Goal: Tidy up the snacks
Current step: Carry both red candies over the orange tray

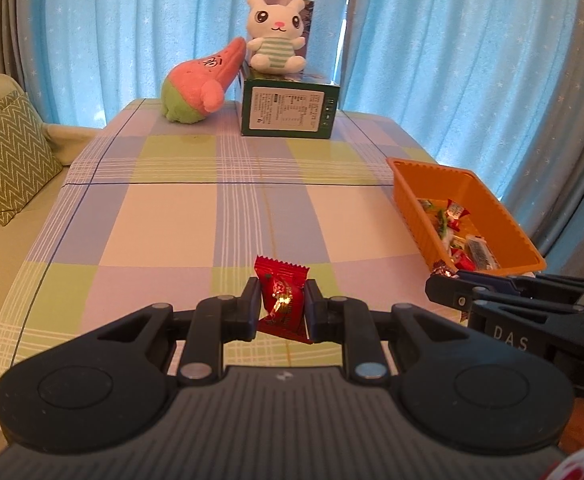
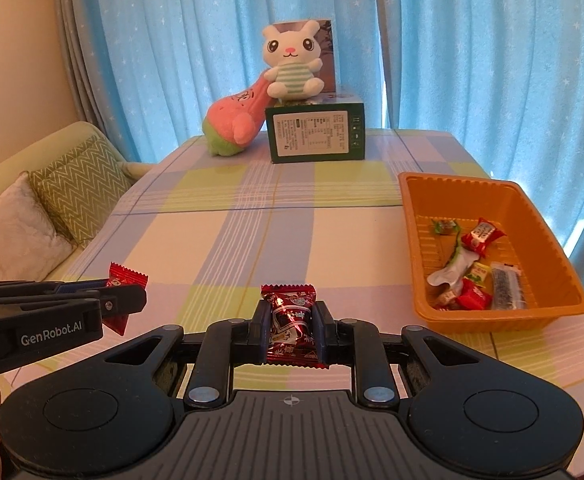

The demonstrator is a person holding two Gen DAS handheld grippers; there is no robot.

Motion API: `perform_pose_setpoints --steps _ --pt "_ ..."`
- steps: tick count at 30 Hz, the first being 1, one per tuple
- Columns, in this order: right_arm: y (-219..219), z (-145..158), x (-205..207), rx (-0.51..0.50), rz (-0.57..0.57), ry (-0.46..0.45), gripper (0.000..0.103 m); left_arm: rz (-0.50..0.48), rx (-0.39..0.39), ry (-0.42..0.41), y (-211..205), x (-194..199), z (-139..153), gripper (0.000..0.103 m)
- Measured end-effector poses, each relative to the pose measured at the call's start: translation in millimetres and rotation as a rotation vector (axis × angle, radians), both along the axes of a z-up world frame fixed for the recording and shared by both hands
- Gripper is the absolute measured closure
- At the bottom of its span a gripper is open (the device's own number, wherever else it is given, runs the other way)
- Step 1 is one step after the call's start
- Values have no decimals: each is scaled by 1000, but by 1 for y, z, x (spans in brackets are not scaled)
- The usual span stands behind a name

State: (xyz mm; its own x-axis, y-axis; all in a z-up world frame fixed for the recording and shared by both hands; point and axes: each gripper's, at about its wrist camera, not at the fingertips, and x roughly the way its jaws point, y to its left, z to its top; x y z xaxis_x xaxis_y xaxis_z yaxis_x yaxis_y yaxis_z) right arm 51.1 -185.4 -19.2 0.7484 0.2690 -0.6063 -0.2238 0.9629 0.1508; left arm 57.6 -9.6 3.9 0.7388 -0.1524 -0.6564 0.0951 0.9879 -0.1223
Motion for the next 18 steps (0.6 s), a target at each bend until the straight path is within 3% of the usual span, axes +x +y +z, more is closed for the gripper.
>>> perform_pose_setpoints --steps 18 --pt "-79 15 1 19 -165 -22 81 -136 -22 -20 -66 17 15 83"
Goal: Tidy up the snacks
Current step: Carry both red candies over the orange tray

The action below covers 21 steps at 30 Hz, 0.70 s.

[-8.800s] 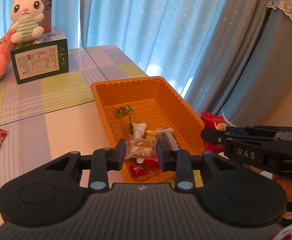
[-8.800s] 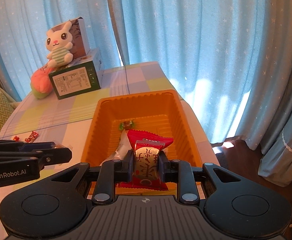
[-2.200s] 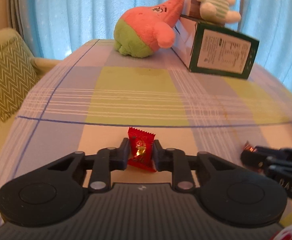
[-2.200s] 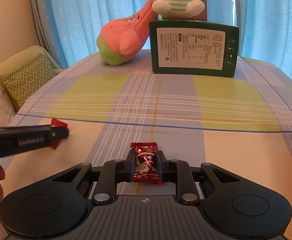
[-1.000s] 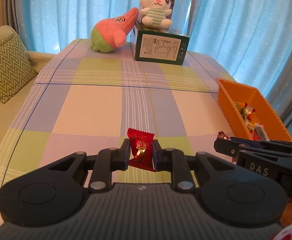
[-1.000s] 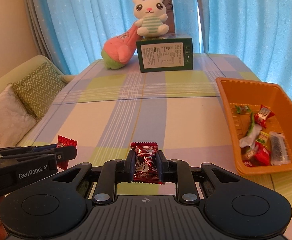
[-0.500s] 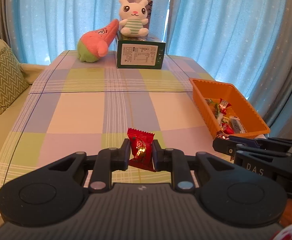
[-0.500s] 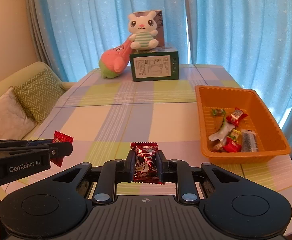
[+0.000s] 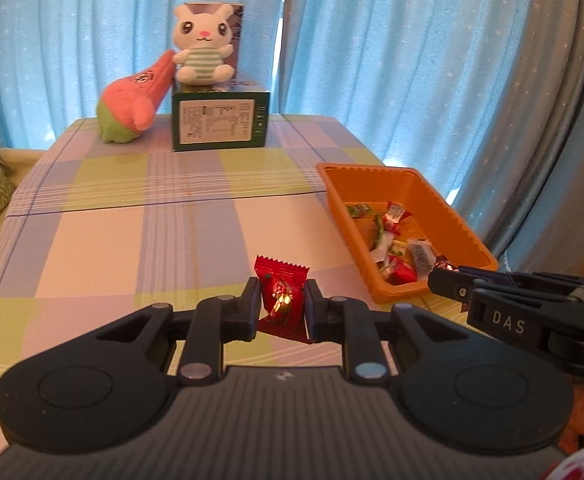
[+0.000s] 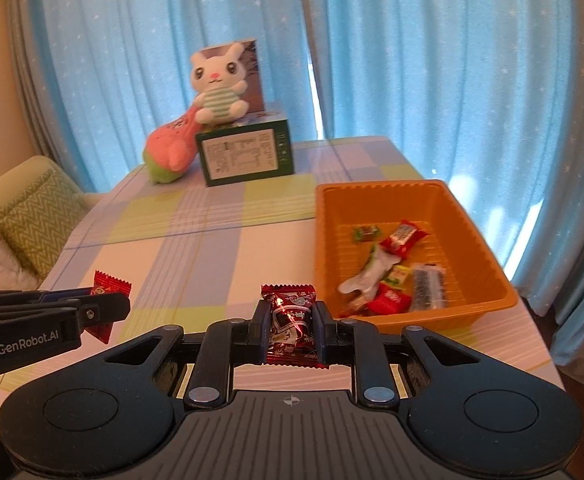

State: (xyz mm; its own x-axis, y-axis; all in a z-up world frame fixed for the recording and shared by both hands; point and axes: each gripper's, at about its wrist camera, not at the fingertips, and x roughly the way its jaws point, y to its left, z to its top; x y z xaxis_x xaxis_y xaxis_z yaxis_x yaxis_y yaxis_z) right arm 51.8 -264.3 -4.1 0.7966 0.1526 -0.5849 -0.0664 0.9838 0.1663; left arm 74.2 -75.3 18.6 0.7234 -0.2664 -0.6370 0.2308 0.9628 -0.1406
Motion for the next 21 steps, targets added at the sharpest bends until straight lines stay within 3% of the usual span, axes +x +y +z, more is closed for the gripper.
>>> perform_pose_setpoints --steps 21 --pt "-101 -4 40 30 -156 24 81 -192 1 23 -105 65 -11 83"
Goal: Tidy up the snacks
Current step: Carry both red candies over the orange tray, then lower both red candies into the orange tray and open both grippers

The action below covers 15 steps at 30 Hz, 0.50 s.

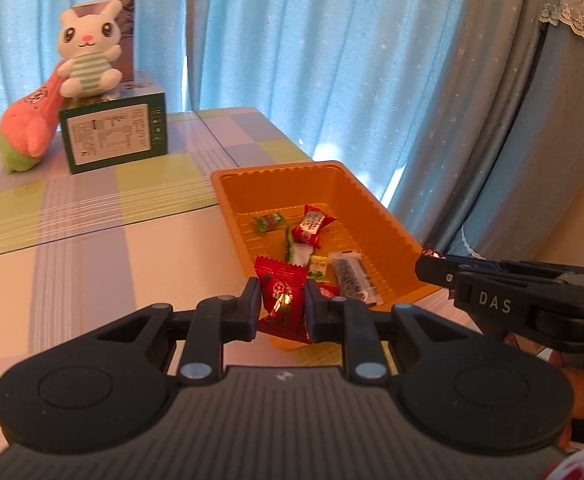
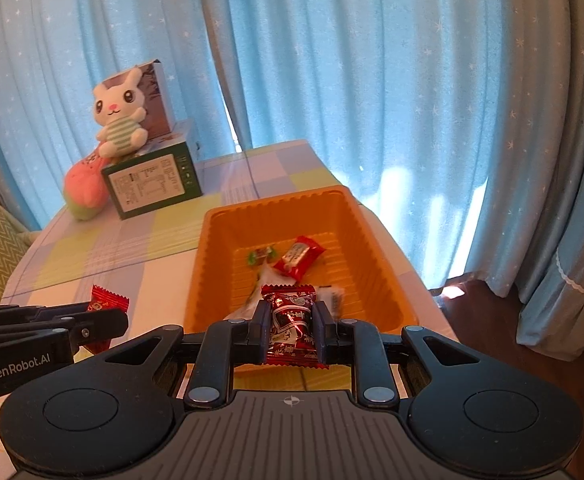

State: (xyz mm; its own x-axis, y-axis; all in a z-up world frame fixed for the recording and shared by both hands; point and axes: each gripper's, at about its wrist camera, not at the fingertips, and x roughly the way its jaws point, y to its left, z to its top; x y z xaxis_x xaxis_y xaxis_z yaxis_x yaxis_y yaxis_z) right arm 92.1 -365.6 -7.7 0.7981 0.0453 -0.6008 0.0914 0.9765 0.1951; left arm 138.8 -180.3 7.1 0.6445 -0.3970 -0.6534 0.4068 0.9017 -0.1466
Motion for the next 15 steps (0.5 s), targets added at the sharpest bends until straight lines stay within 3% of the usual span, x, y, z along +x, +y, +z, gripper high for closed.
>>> perform_pose_setpoints --steps 15 --pt "-27 -21 57 -16 8 50 81 -57 -8 54 -44 59 -25 83"
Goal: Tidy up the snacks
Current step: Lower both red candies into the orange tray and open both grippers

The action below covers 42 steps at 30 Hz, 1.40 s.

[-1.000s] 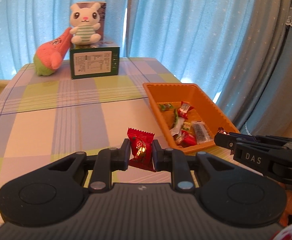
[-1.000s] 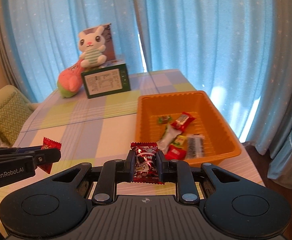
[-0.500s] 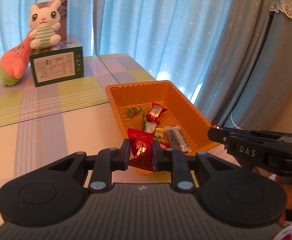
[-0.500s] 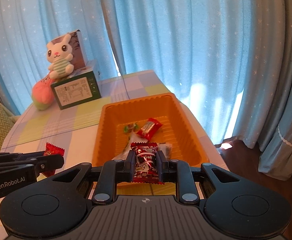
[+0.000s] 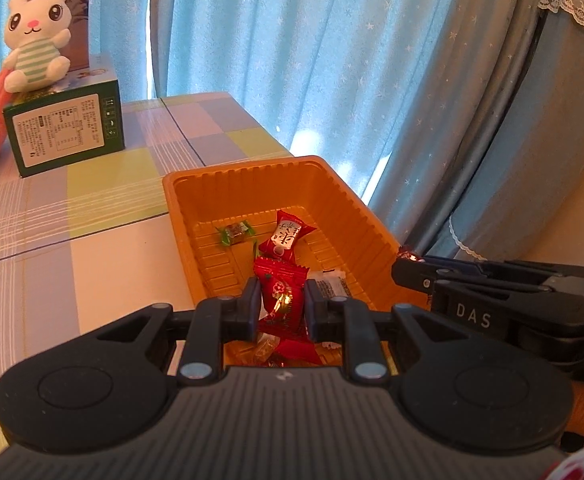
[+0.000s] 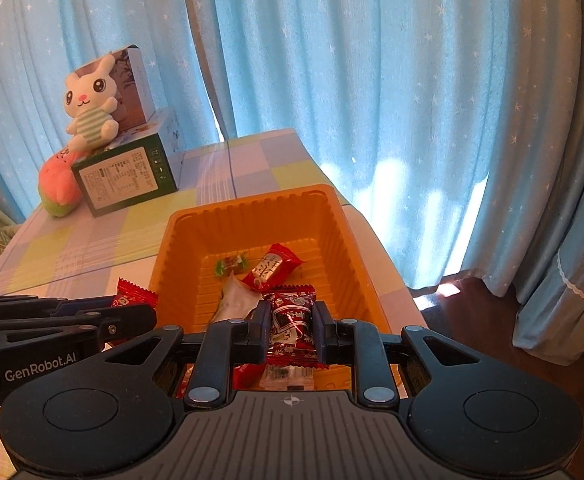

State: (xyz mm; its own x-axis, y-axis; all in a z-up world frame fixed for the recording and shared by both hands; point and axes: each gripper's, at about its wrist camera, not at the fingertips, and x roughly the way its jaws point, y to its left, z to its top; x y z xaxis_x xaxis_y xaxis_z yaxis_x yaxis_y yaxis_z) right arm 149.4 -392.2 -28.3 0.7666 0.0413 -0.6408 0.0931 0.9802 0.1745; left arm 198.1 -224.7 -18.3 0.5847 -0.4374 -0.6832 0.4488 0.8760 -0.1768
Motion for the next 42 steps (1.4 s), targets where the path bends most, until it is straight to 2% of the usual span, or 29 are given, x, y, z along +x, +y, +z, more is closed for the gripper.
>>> perform_pose_setpoints --steps 11,21,23,24,32,37,39,42 --pt "-9 -12 21 3 -12 18 81 -18 8 28 -8 28 -18 83" --pt "-14 -15 27 5 -23 20 81 -30 -8 30 -13 45 -21 83" --pt "-14 -14 27 6 -25 20 81 -27 -29 22 -12 47 -22 69" --pt "-15 -13 26 6 -25 19 81 -20 -25 18 -11 48 -22 55" --pt "-14 -12 26 29 -24 21 81 38 18 -4 13 33 -27 49" --pt "-9 -7 29 38 -7 16 81 71 38 -12 24 26 -26 37" --pt "-6 -5 31 40 1 14 81 82 40 -13 27 25 -25 30" --pt "-4 -3 36 44 8 11 81 97 44 -13 31 26 -24 26"
